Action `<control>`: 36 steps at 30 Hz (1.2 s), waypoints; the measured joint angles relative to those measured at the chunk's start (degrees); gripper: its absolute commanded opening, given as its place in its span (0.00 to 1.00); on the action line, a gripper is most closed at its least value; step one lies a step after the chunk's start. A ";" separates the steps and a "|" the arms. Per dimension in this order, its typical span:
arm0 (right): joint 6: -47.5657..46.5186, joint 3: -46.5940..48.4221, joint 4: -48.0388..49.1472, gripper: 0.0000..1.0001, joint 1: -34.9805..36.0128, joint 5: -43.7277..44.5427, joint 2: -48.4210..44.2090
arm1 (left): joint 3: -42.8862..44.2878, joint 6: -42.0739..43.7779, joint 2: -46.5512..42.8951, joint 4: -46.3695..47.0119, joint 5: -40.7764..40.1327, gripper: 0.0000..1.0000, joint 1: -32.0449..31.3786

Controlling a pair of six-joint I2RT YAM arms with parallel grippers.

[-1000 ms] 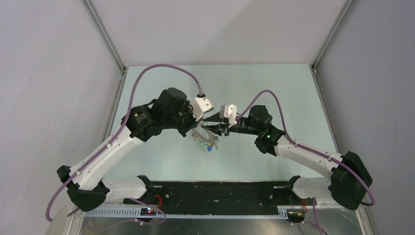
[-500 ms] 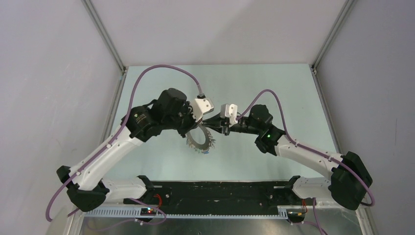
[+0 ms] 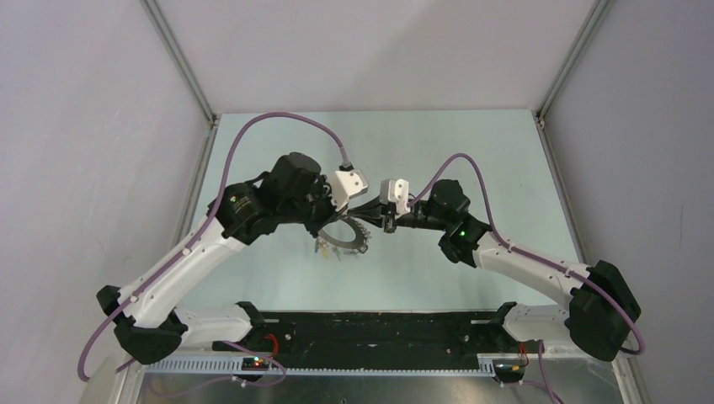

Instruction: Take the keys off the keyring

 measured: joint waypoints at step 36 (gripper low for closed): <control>-2.60 -0.13 -3.76 0.00 0.15 4.13 -3.41 | 0.00 0.39 -0.79 0.59 -0.09 0.00 -0.15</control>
